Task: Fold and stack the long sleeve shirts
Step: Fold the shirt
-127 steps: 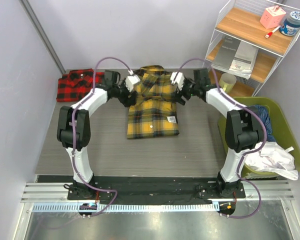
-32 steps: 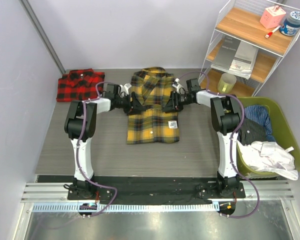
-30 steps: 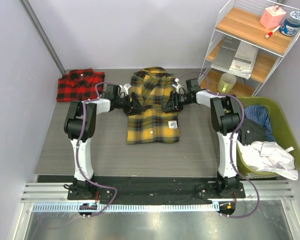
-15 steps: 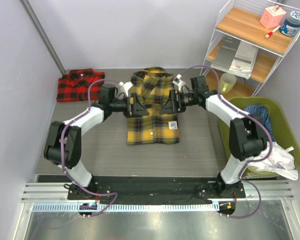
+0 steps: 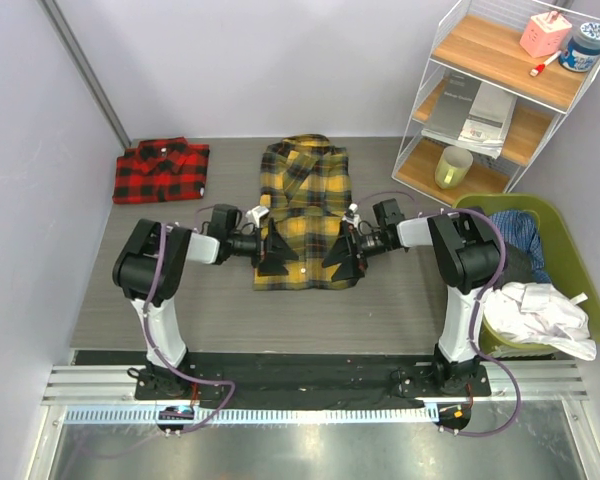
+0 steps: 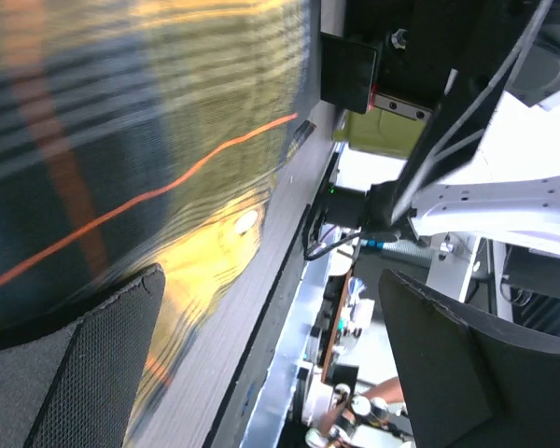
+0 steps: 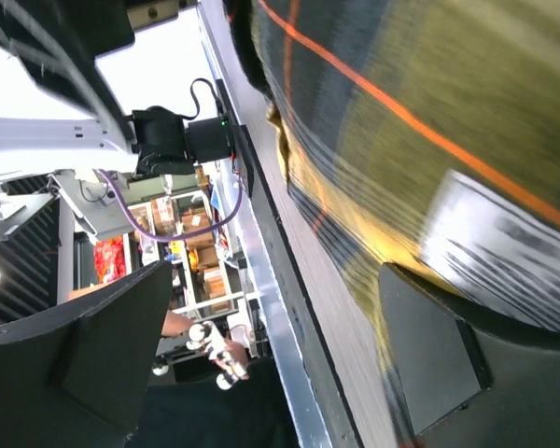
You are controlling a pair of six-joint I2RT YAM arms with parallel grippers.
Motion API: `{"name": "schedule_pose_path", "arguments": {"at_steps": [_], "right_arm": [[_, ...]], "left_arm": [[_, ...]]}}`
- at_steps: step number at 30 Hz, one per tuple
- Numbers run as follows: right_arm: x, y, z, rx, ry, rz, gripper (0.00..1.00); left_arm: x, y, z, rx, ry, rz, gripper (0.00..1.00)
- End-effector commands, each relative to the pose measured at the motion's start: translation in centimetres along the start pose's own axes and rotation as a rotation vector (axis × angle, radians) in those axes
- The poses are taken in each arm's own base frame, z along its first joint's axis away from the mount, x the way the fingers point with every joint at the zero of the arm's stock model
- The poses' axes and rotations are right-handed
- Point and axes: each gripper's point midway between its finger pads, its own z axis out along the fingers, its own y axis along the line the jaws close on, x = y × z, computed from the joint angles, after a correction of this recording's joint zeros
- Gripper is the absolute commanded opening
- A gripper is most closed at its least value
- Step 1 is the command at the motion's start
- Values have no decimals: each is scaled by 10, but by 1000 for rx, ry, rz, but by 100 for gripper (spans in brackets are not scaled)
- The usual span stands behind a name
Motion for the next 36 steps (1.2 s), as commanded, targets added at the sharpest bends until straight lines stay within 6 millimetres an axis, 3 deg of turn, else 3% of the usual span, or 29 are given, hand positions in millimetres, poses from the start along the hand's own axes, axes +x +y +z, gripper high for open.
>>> {"name": "schedule_pose_path", "arguments": {"at_steps": [1,3,4,7,8,11,14,18,20,22,23,24,27,28,29,30,31,32,33,34,36], "right_arm": [[8,-47,-20,188,-15,25,100],[8,-14,-26,145,-29,-14,100],[8,-2,-28,129,-36,-24,100],[15,28,-25,95,-32,-59,100],[20,29,-20,87,-22,-57,100],[27,11,-10,95,2,-32,100],[35,-21,-7,143,26,7,100],[48,-63,-27,226,46,52,100],[55,-69,-36,244,54,95,100],[59,-61,-47,237,80,89,100],[58,-49,-52,227,90,45,100],[59,-37,-56,211,105,22,100],[34,22,-66,119,58,-40,100],[9,39,-68,106,10,-108,100],[-3,52,-65,89,-13,-82,100],[-17,62,-63,80,-49,-85,100],[-47,69,-59,65,-129,-208,100],[-59,77,-51,62,-174,-108,100],[-72,82,-46,46,-219,-116,100],[-94,93,-40,-3,-297,-236,100],[-101,112,-16,-73,-296,-140,100]], "left_arm": [[-7,17,-23,-60,-64,18,100],[7,-2,-30,-37,-27,33,100],[8,-22,-36,-14,-36,70,100],[24,-38,-41,-8,-40,101,100],[33,-34,-38,-16,-25,88,100],[41,-16,-28,-26,-1,40,100],[44,10,-22,-61,0,3,100],[54,44,-28,-134,34,-48,100],[54,52,-36,-149,22,-85,100],[51,42,-41,-121,28,-74,100],[62,33,-46,-91,76,-64,100],[60,13,-51,-64,72,9,100],[51,-38,-63,-7,60,149,100],[37,-54,-63,2,39,196,100],[32,-64,-60,2,38,219,100],[16,-69,-55,-20,-1,206,100],[4,-78,-51,-7,-30,219,100],[-11,-83,-48,3,-82,207,100],[-38,-102,-47,60,-174,213,100],[-53,-104,-45,90,-212,189,100],[-80,-118,-47,143,-292,209,100]]}}
